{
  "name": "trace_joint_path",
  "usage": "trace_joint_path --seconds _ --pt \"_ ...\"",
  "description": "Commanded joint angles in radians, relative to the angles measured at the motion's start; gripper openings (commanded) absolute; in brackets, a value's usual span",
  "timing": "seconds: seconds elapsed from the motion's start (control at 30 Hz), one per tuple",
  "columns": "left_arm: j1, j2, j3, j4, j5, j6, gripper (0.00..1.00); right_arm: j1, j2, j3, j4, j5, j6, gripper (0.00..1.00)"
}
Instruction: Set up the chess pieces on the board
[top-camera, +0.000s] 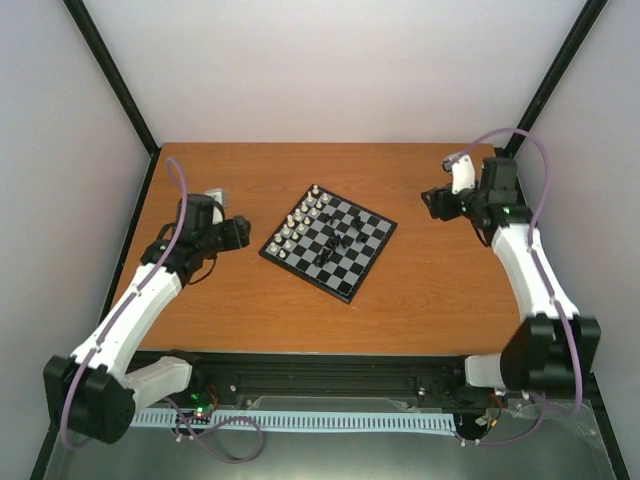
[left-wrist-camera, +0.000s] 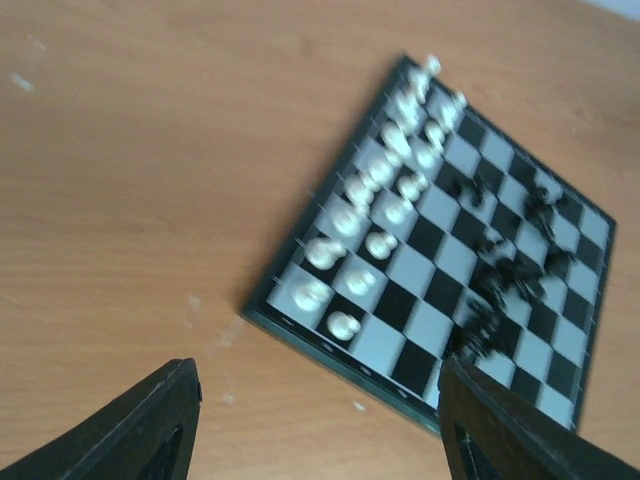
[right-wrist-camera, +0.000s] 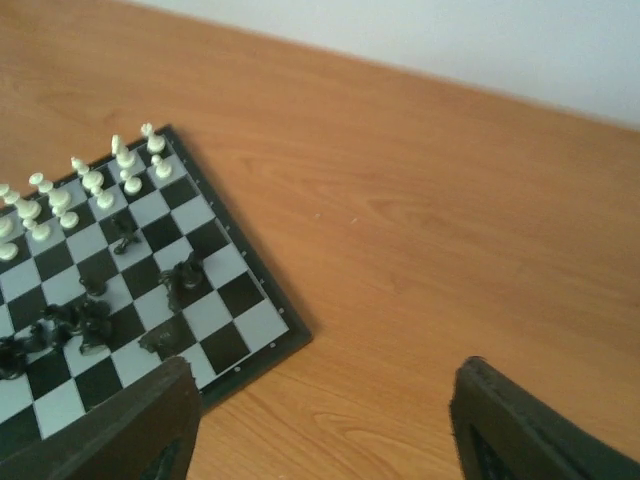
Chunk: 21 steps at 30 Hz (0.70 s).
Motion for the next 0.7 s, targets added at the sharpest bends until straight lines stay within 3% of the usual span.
trace_joint_path --seconds 0.0,0.1,0.27,0.67 --pt "-0.133 0.066 -0.018 0.031 0.061 -0.171 0.68 0.006 0.234 0.158 -0.154 -0.125 -0.170 0.61" --pt "-0.211 0.126 -0.053 0.089 0.049 -0.242 0.65 0.011 0.405 0.263 -0.196 -0.168 -0.192 0.55" --pt "-0.305 0.153 -0.126 0.149 -0.006 -0.326 0.63 0.041 0.618 0.390 -0.232 -0.188 -0.179 0.55" --pt "-0.314 0.176 -0.274 0.280 -0.018 -0.417 0.63 0.113 0.905 0.605 -0.308 -0.146 -0.158 0.50"
